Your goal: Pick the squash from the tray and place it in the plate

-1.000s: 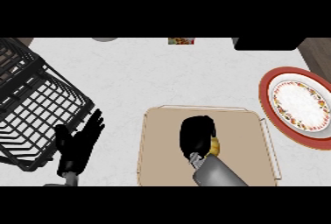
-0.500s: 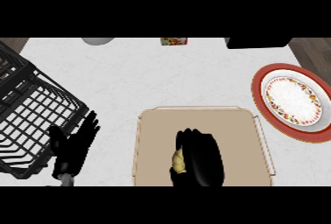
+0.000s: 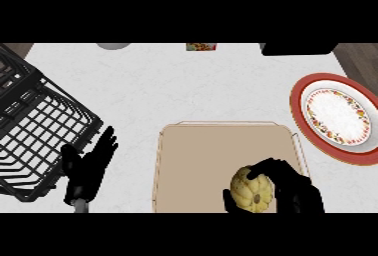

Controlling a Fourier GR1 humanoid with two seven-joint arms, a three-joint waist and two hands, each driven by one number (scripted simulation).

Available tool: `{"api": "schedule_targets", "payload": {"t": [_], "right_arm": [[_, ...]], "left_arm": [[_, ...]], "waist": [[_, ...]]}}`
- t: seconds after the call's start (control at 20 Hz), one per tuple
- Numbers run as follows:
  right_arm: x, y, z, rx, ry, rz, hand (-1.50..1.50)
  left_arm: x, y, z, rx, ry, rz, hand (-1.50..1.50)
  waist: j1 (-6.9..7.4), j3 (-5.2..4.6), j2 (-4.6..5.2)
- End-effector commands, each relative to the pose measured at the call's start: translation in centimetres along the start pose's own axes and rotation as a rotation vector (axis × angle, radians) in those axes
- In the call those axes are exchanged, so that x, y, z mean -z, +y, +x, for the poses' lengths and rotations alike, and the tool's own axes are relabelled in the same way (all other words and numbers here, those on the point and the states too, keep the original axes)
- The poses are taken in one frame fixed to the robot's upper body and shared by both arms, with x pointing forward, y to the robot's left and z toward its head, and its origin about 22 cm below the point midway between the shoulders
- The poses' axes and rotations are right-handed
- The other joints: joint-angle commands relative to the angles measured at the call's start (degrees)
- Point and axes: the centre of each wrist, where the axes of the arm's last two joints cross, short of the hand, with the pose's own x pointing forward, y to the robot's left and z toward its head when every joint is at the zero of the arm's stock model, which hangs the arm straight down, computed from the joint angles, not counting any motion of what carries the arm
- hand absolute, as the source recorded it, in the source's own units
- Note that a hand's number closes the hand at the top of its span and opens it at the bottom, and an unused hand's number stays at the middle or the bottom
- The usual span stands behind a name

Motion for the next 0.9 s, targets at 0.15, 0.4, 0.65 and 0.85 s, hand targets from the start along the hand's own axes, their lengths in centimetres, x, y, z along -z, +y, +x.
{"api": "schedule_targets", "payload": {"t": [0.15,0.4,0.65,0.85], "right_arm": [[1.9,-4.5,-5.0,0.176,0.126,-0.218,1.50],[3.6,-5.4,-10.5,0.203,0.159,-0.291,1.50],[7.9,-6.0,-16.4,0.144,0.196,-0.412,1.50],[10.9,-6.8,-21.4,0.121,0.236,-0.480,1.50]], "left_arm": [[0.7,0.5,1.3,0.009,0.011,-0.032,0.00],[1.1,0.0,0.8,0.004,-0.007,-0.026,0.00],[0.3,-0.8,1.6,0.014,-0.008,-0.037,0.00],[-0.5,-0.8,0.4,0.002,-0.016,-0.045,0.00]], "waist": [[1.21,0.01,0.39],[1.34,-0.04,0.37],[2.03,-0.01,0.41],[3.18,0.11,0.65]]}}
